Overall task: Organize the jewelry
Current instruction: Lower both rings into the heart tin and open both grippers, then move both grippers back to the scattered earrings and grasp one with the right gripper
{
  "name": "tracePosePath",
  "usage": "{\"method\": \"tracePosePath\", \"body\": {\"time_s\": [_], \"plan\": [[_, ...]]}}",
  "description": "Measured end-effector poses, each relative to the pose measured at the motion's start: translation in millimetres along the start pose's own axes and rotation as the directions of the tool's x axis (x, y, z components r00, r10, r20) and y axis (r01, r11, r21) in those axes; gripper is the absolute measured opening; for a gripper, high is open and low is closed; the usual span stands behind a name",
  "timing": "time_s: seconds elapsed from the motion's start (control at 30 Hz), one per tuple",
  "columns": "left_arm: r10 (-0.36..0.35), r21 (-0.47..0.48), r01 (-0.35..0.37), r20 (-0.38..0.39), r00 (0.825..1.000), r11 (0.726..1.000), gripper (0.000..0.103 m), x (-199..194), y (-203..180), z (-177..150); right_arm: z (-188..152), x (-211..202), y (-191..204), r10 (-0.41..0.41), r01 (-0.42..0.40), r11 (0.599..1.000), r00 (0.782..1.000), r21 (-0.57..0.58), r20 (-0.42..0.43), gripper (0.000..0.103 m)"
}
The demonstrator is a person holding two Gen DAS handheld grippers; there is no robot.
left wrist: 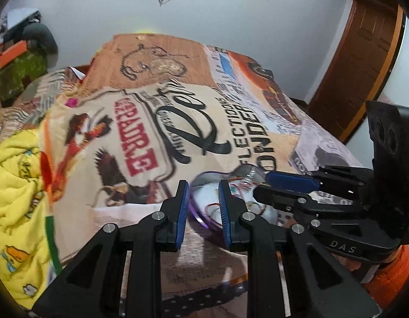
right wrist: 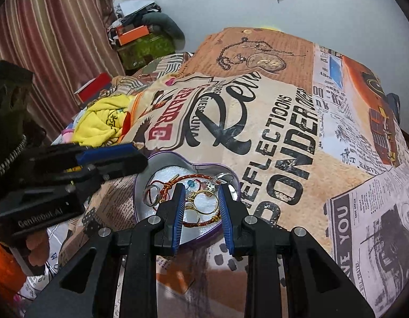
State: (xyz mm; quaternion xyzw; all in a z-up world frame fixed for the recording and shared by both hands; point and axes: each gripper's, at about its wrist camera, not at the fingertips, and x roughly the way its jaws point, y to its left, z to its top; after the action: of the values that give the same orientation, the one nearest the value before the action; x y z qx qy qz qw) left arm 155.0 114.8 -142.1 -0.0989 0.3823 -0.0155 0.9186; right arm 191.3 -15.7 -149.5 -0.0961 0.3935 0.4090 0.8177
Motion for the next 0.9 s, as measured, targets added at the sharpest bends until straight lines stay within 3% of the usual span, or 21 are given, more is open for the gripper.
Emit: {"method": "tracePosePath", "body": {"time_s": [0.17, 0.5, 0.9], "plan": [[0.05, 0.008, -0.05, 0.008, 0.999, 0.999, 0.026, -5.4, 7.4, -3.7, -0.5, 3.8, 5.3, -0.019, 0.018, 0.999, 1.0, -0.029, -0.007, 0.023], [0.058, 0.0, -0.058, -0.009, 0.998, 0.998, 0.028, -12.4, 9.4, -9.6, -1.1, 0.1, 7.3, -0.044, 0.044, 0.998, 0.999, -0.037, -0.015, 0.026], [0.011, 0.079, -0.01, -0.002, 1.0, 0.997, 0.028, -21.5, -40.2, -3.8, -14.4, -57.1, -24.5, -0.124, 0.122, 0.992, 0.99, 0.044, 0.06, 0.027]]}}
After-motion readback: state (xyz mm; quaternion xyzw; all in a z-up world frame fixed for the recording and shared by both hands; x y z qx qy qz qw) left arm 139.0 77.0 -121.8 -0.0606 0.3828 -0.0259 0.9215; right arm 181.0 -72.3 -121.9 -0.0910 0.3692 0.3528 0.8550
